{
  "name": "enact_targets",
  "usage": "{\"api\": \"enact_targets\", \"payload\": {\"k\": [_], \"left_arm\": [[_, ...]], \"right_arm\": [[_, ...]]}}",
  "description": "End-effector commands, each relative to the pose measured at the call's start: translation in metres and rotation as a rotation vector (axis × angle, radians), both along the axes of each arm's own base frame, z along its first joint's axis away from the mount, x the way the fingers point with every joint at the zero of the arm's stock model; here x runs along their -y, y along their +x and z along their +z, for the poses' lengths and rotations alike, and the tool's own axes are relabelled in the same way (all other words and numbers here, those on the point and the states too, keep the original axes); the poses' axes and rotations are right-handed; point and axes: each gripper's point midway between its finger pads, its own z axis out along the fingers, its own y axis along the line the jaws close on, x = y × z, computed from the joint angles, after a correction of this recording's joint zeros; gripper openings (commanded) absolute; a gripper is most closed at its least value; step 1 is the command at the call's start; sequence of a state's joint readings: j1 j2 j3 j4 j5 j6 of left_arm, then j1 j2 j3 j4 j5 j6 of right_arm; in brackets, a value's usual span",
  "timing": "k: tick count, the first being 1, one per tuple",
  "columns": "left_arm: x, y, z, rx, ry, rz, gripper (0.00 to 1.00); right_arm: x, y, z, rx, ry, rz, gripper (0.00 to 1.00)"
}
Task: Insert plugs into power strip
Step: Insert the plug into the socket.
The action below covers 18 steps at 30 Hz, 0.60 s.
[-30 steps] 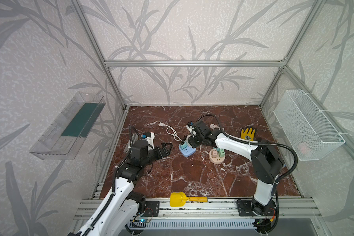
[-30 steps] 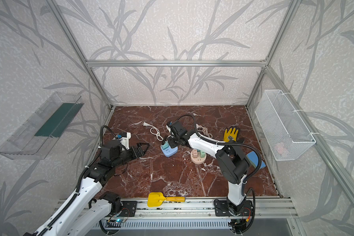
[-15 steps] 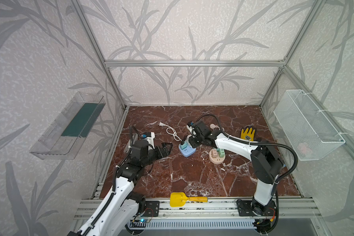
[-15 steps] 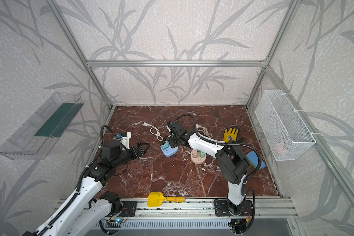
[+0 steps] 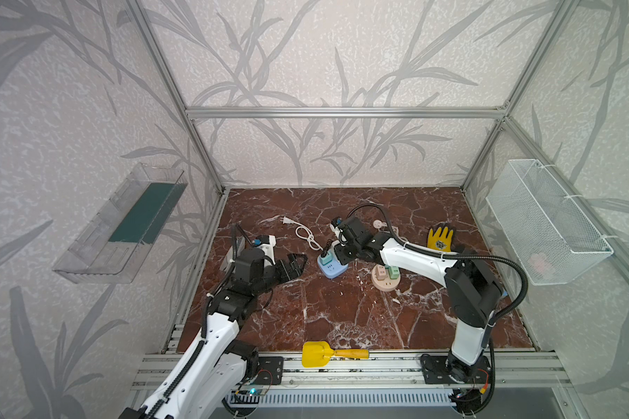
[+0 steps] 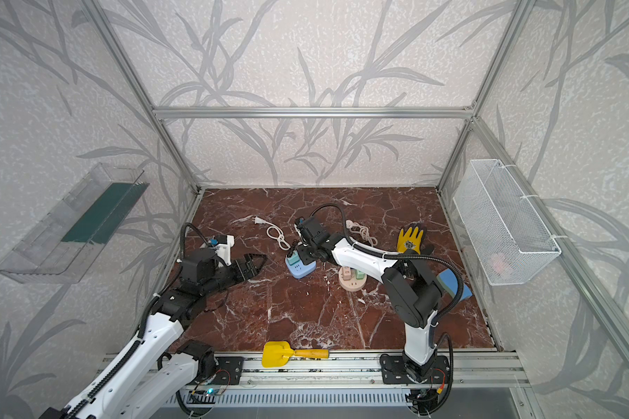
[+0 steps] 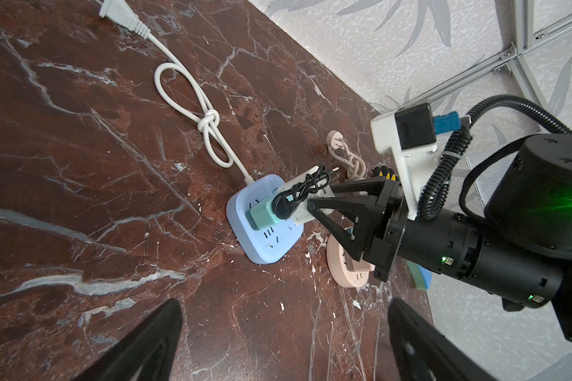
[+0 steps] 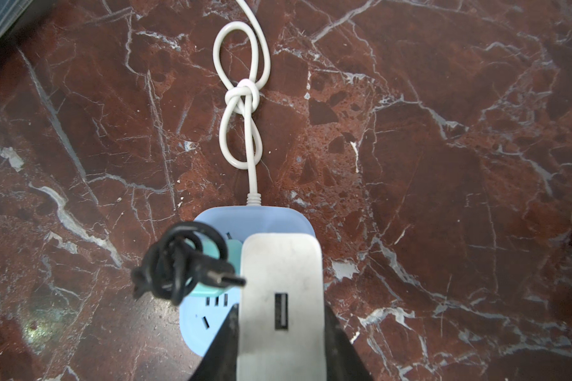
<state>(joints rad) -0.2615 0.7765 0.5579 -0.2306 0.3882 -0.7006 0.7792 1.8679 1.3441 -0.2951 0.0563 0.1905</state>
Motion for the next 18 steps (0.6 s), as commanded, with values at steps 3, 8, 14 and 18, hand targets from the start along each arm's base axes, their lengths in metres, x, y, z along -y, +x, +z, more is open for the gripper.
{"api": "enact_targets", "payload": {"k": [3,8,14,18], "left_arm": [[0.000,0.001,-0.001,0.004,-0.012,0.003,0.97],[-0.001,0.001,-0.003,0.001,-0.010,0.005,0.97],[-0.002,0.001,-0.003,0.001,-0.011,0.009,0.97],[-0.001,0.001,-0.003,-0.001,-0.011,0.008,0.97]], "right_arm": [[0.000,-0.001,-0.002,0.005,-0.012,-0.007,0.00],[-0.002,-0.004,-0.007,0.000,-0.020,-0.009,0.00],[-0.001,-0.005,-0.014,-0.002,-0.022,-0.018,0.00],[-0.003,-0.006,-0.018,-0.007,-0.032,-0.013,0.00]]}}
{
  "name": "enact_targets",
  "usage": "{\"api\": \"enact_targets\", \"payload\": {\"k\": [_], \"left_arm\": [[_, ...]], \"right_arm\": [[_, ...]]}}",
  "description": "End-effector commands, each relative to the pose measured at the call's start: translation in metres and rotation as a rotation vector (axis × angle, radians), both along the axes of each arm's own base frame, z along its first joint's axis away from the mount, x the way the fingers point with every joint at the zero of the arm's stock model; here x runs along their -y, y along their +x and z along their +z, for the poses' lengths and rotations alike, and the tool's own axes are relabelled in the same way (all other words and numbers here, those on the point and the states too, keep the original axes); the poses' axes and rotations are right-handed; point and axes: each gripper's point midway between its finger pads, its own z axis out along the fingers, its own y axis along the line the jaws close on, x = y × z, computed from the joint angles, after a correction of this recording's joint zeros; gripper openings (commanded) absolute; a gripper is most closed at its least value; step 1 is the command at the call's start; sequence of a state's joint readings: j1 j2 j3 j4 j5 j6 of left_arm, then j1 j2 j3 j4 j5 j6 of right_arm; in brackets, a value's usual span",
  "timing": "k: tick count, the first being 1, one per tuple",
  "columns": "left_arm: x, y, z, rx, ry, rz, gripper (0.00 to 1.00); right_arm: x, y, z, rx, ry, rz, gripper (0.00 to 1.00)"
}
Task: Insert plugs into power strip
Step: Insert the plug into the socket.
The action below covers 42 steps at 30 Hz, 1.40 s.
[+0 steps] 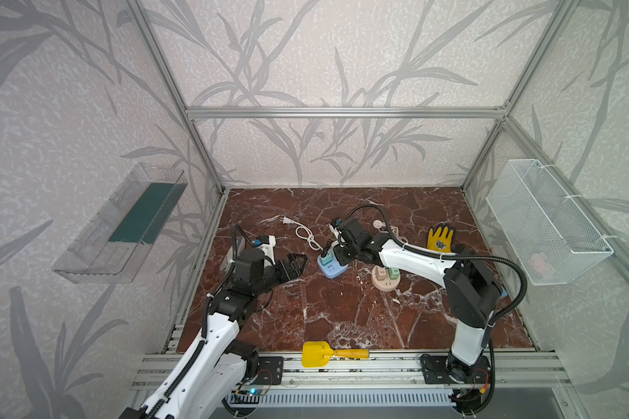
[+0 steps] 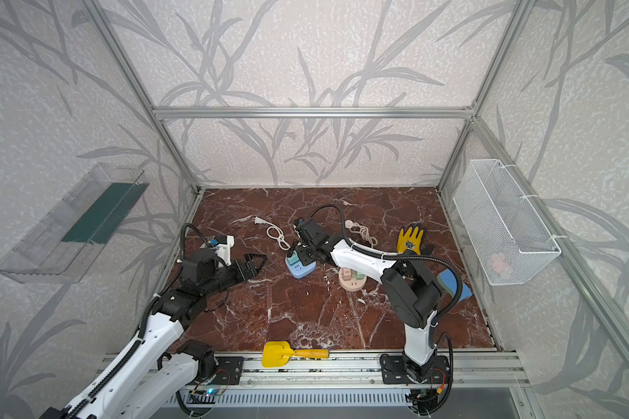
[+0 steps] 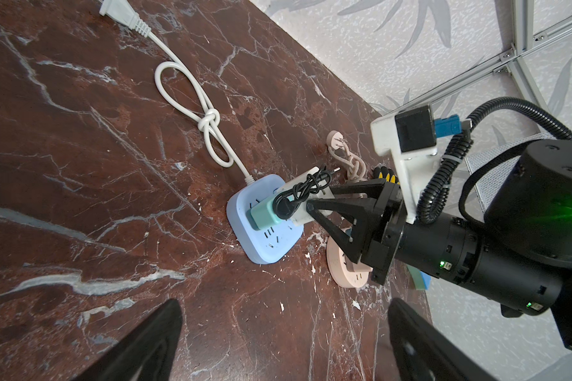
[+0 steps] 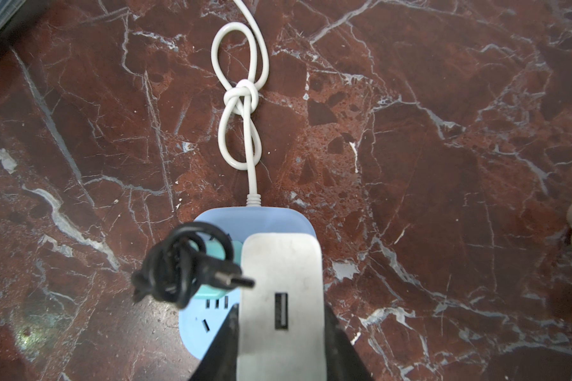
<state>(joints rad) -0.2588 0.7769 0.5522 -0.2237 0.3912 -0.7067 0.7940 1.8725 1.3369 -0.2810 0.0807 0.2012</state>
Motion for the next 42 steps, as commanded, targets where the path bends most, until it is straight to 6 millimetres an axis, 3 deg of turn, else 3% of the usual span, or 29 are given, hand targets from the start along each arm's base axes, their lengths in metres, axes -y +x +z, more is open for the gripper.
{"api": "enact_targets", "payload": {"k": [1,9,18,27,42], "left_arm": [[-0.001,0.001,-0.003,0.001,-0.004,0.007,0.97],[-0.002,0.001,-0.003,-0.001,-0.004,0.012,0.97],[-0.001,0.003,-0.004,-0.003,-0.009,0.009,0.97],[-0.001,0.007,-0.006,-0.012,-0.018,0.008,0.97],[0.000,0.010,-0.008,-0.017,-0.032,0.010,0.97]], "right_arm": [[0.000,-0.005,-0.018,-0.018,-0.037,-0.004,0.00],[0.000,-0.015,-0.041,-0.057,-0.073,-0.012,0.00],[0.013,-0.025,-0.072,-0.144,-0.136,-0.068,0.00],[0.039,-0.047,-0.067,-0.142,-0.110,-0.127,0.00],[0.049,-0.077,-0.088,-0.143,-0.200,-0.122,0.00]]}}
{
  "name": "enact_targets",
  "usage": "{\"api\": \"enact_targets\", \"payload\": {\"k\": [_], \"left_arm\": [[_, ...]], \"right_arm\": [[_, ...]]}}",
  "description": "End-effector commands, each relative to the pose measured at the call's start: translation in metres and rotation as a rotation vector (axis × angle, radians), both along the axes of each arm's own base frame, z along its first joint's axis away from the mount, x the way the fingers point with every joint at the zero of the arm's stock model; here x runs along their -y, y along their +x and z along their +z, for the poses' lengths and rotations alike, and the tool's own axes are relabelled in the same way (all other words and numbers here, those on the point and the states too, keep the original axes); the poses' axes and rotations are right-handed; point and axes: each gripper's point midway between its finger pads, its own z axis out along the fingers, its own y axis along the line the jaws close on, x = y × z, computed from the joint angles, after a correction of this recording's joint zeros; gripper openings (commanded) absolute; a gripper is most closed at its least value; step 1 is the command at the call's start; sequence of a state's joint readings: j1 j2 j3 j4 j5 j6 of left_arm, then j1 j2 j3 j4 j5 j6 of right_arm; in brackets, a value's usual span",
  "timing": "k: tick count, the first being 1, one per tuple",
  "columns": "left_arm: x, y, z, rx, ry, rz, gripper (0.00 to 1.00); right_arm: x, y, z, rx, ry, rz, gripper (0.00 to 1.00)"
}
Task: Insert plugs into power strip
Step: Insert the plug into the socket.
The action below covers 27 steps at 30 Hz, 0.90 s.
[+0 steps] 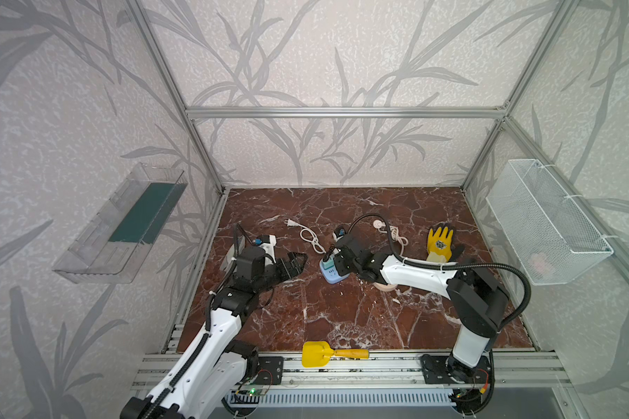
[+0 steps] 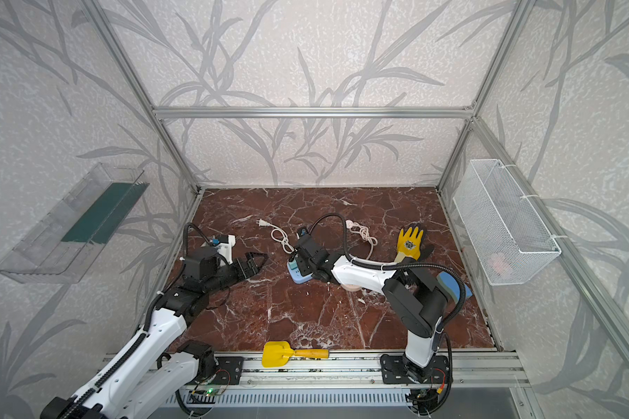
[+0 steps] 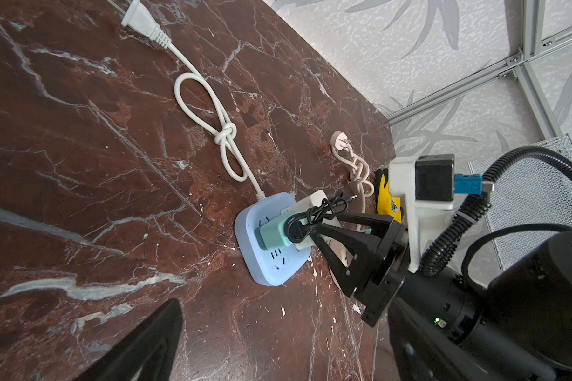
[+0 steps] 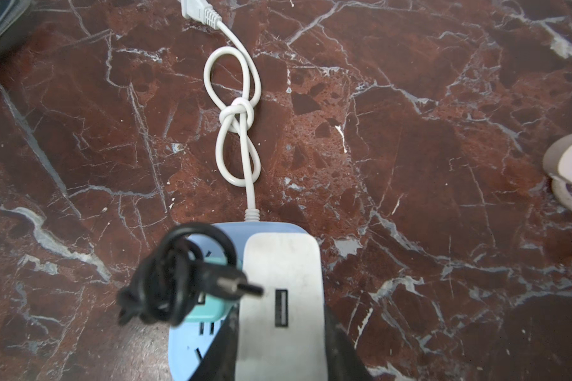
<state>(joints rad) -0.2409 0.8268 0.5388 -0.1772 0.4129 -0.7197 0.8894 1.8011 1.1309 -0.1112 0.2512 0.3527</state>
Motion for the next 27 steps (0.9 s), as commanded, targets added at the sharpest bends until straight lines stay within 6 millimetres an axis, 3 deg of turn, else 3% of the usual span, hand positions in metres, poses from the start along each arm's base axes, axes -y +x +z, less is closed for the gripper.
{"api": "enact_targets", "payload": {"k": [1,17,25,27], "left_arm": [[0.000,0.003,0.002,0.009,-0.017,0.004,0.97],[-0.001,0.002,0.001,0.005,-0.018,0.010,0.97],[-0.001,0.002,0.002,0.010,-0.019,0.015,0.98],[-0.002,0.002,0.003,0.012,-0.018,0.016,0.98]], "right_arm": [[0.042,-0.050,-0.072,-0.227,-0.209,-0.003,0.00],[0.051,-0.068,-0.101,-0.321,-0.215,-0.061,0.00],[0.047,-0.064,-0.090,-0.310,-0.219,-0.069,0.00],[0.042,-0.060,-0.079,-0.296,-0.208,-0.063,0.15]]}}
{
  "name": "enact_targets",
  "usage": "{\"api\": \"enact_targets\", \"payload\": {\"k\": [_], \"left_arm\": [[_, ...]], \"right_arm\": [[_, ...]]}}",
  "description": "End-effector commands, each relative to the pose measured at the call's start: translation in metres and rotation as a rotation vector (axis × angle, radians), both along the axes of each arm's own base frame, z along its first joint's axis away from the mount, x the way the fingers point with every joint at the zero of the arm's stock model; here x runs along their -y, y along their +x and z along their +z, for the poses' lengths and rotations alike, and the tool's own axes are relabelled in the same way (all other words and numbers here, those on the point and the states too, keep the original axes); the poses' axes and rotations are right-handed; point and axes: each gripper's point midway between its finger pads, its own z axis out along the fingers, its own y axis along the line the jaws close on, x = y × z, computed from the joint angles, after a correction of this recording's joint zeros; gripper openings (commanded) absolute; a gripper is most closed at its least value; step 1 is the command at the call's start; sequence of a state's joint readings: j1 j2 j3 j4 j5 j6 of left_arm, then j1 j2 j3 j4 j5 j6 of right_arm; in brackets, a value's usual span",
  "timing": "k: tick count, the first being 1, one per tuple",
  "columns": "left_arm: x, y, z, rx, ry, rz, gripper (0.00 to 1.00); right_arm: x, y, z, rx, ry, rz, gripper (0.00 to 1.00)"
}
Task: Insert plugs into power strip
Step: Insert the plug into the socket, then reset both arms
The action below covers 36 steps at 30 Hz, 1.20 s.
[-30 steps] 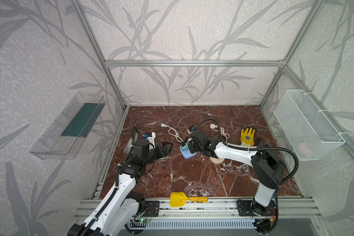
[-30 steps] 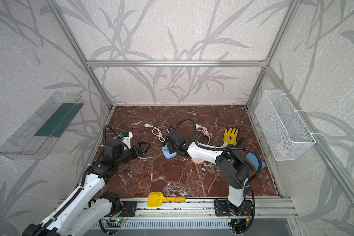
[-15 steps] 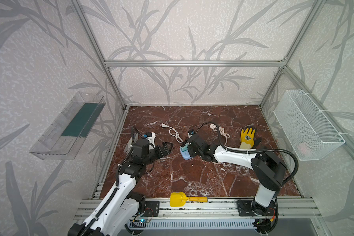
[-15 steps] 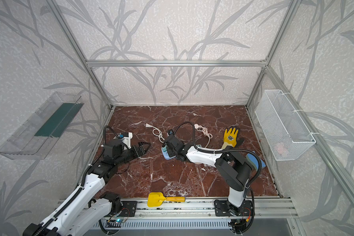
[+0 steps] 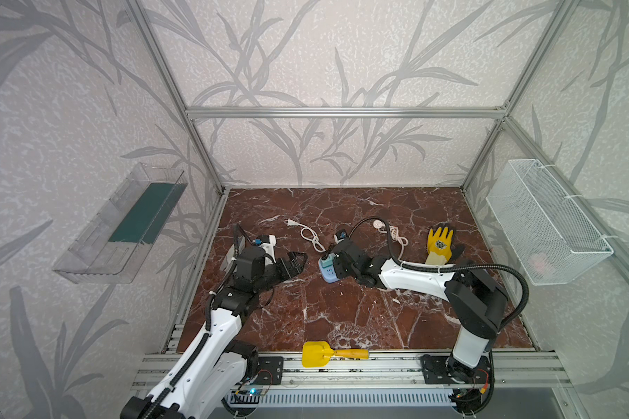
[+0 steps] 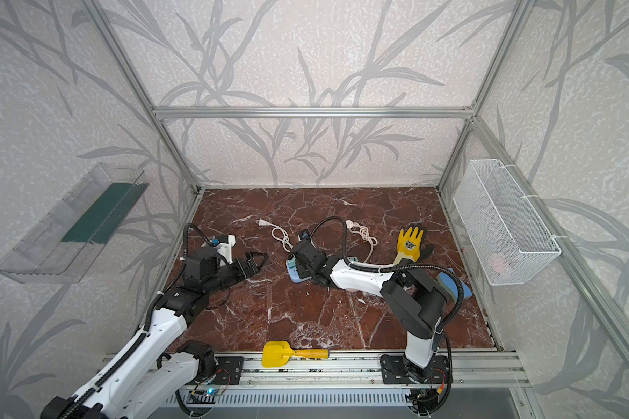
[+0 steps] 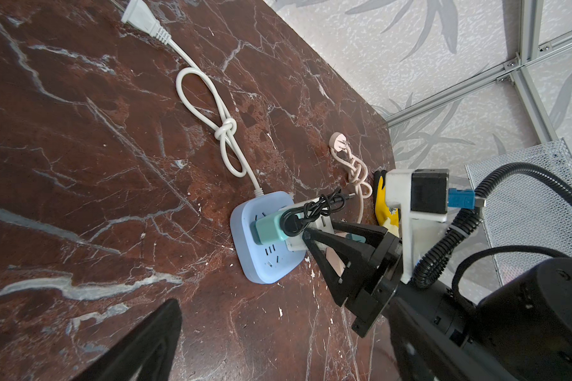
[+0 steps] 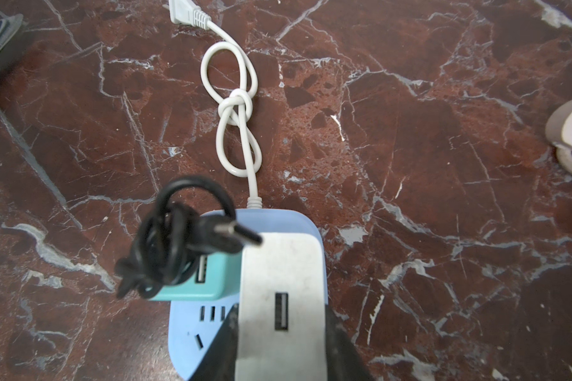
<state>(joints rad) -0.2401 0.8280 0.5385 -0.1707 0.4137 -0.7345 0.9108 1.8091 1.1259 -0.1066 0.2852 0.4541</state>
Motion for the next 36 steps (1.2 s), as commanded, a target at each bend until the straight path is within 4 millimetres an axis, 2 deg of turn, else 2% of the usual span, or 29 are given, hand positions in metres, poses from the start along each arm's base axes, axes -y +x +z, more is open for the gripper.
{"api": "enact_targets", "payload": {"k": [1,12,16,17,18,20,23,25,28,30,33,34,35,36], "left_arm": [[-0.002,0.002,0.003,0.017,-0.006,0.011,0.99],[-0.005,0.008,0.011,0.051,-0.003,0.034,0.99],[-0.009,0.012,0.015,0.072,0.020,0.056,0.99],[-0.011,0.013,0.016,0.075,0.032,0.064,0.99],[-0.015,0.016,0.016,0.080,0.057,0.084,0.99],[-0.036,0.023,0.014,0.087,0.173,0.180,0.99],[-0.085,0.034,0.011,0.124,0.468,0.417,0.99],[-0.108,0.045,0.012,0.197,0.623,0.531,0.99],[-0.122,0.058,0.014,0.378,0.735,0.642,0.99],[-0.133,0.060,0.015,0.499,0.828,0.702,0.99],[-0.172,0.062,0.014,0.475,1.071,0.877,0.99],[-0.180,0.066,0.005,0.424,1.161,0.889,0.99],[-0.190,0.068,0.008,0.401,1.209,0.952,0.99],[-0.190,0.070,0.013,0.399,1.251,0.980,0.99]], "right_arm": [[0.040,-0.052,-0.067,-0.274,-0.224,0.020,0.21],[-0.001,-0.018,0.033,-0.118,-0.073,0.056,0.81],[-0.001,-0.018,0.063,-0.087,-0.037,0.054,0.97],[0.002,-0.019,0.070,-0.081,-0.032,0.052,0.99],[0.009,-0.020,0.081,-0.064,-0.026,0.030,1.00],[0.027,-0.022,0.098,-0.029,-0.024,-0.002,0.99],[0.067,-0.019,0.121,0.015,0.024,-0.056,0.99],[0.100,-0.014,0.131,0.040,0.049,-0.100,0.99],[0.143,-0.012,0.132,0.028,0.018,-0.165,0.99],[0.162,-0.012,0.129,0.025,-0.034,-0.198,0.99],[0.176,-0.016,0.122,0.025,-0.096,-0.210,0.99],[0.178,-0.017,0.119,0.020,-0.109,-0.217,0.99],[0.181,-0.018,0.117,0.017,-0.119,-0.223,0.99],[0.182,-0.017,0.115,0.018,-0.127,-0.226,0.99]]}}
